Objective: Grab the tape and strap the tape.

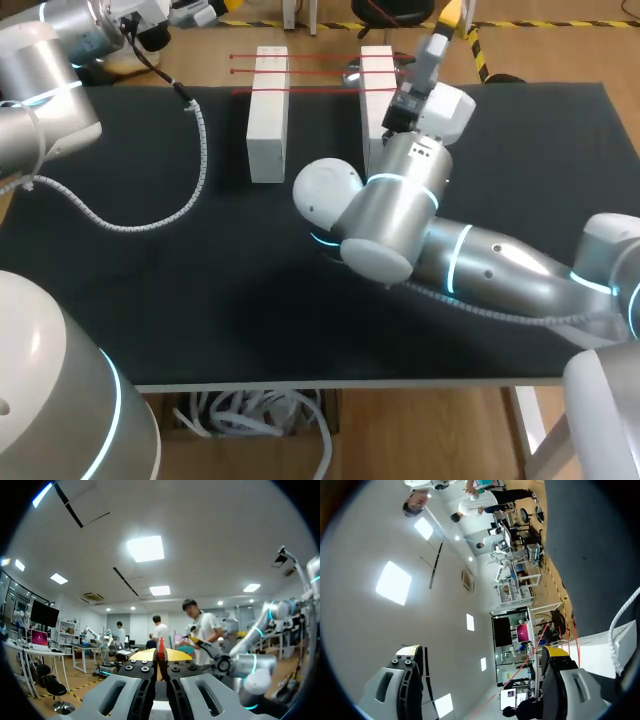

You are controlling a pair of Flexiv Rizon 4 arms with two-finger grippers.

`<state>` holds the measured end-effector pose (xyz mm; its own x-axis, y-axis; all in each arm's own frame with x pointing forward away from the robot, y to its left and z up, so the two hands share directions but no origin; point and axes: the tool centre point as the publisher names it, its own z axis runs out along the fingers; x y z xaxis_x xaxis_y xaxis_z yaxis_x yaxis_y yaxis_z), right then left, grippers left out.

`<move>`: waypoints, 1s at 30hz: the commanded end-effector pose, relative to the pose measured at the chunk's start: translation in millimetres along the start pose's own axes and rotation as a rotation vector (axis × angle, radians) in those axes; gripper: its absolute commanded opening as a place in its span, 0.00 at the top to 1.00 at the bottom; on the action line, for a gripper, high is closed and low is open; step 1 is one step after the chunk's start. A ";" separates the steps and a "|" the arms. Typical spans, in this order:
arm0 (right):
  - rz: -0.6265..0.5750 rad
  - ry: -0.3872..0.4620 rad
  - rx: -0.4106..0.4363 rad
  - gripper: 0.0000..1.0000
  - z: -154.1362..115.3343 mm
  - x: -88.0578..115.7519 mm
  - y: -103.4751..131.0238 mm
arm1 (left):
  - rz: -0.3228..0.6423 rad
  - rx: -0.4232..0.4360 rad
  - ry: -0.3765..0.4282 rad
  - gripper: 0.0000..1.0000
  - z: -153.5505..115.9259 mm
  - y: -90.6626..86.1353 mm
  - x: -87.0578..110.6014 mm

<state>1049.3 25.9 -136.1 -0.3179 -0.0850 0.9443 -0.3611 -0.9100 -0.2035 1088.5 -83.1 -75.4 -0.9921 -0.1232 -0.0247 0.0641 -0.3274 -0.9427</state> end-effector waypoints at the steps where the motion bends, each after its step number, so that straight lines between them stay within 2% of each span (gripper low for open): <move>1: -0.001 0.015 0.044 0.00 15.0 -4.7 11.3 | 0.001 0.000 -0.003 1.00 0.3 -0.1 0.7; 5: 0.017 0.028 0.041 0.00 21.3 -9.0 12.9 | 0.001 0.000 -0.003 1.00 0.3 -0.1 0.7; 12: 0.046 0.038 0.084 0.00 24.7 -15.1 4.8 | 0.001 0.000 -0.003 1.00 0.3 -0.1 0.7; 24: 0.095 0.016 0.152 0.00 4.0 -16.6 -19.8 | 0.001 0.000 -0.003 1.00 0.3 -0.1 0.7; 30: 0.103 0.004 0.144 0.00 -0.4 -20.1 -28.9 | 0.001 0.000 -0.003 1.00 0.3 -0.1 0.7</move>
<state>1066.3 46.4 -150.7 -0.3515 -0.1811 0.9185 -0.1855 -0.9482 -0.2579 1088.5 -83.1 -75.4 -0.9921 -0.1234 -0.0247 0.0641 -0.3274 -0.9427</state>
